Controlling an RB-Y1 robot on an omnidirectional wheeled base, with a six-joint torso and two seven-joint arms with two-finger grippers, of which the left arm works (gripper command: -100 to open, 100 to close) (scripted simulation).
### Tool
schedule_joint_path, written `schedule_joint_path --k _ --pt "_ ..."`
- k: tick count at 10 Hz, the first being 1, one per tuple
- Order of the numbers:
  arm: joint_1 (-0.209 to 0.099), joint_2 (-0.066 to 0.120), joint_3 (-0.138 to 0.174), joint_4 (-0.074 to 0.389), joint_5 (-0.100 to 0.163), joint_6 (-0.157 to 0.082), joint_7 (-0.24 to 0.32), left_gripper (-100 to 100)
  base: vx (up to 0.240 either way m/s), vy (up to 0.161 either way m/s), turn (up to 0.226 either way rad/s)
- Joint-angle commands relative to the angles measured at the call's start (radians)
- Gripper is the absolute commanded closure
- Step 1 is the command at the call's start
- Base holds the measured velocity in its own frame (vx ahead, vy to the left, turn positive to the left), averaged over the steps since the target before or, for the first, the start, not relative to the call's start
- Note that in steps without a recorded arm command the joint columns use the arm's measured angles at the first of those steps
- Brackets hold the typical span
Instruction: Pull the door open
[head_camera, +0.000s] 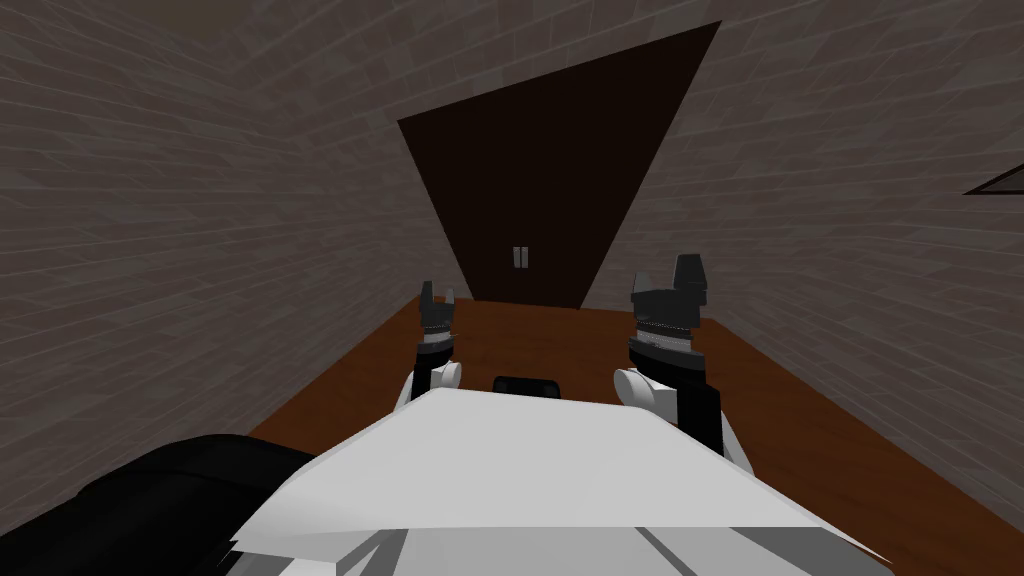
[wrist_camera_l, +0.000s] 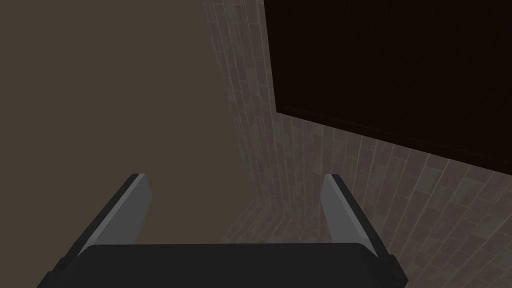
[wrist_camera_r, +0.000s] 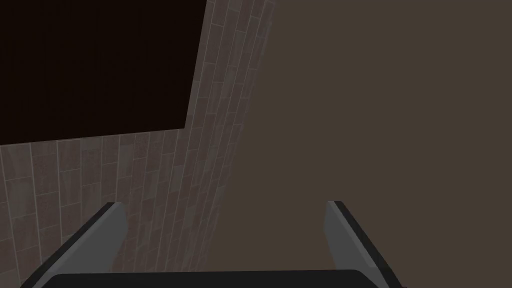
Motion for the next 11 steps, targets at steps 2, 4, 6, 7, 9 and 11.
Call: schedule_joint_path --k 2,4,6,7,9,11 --pt "-0.019 0.018 0.003 0.039 0.005 0.009 0.003 -100 0.126 -0.025 -0.037" --pt "-0.041 0.036 0.007 0.083 0.011 0.019 0.007 -100 0.19 -0.008 -0.041" --pt "-0.064 0.053 0.011 0.128 0.017 0.029 0.011 -100 0.205 -0.023 -0.042" --pt "-0.07 0.057 0.013 0.141 0.018 0.032 0.012 -100 0.161 -0.021 -0.028" --pt "-0.09 0.069 0.016 0.181 0.023 0.041 0.016 -100 0.136 -0.015 -0.041" --pt "-0.111 0.082 0.02 0.224 0.029 0.05 0.019 -100 0.123 -0.017 -0.037"
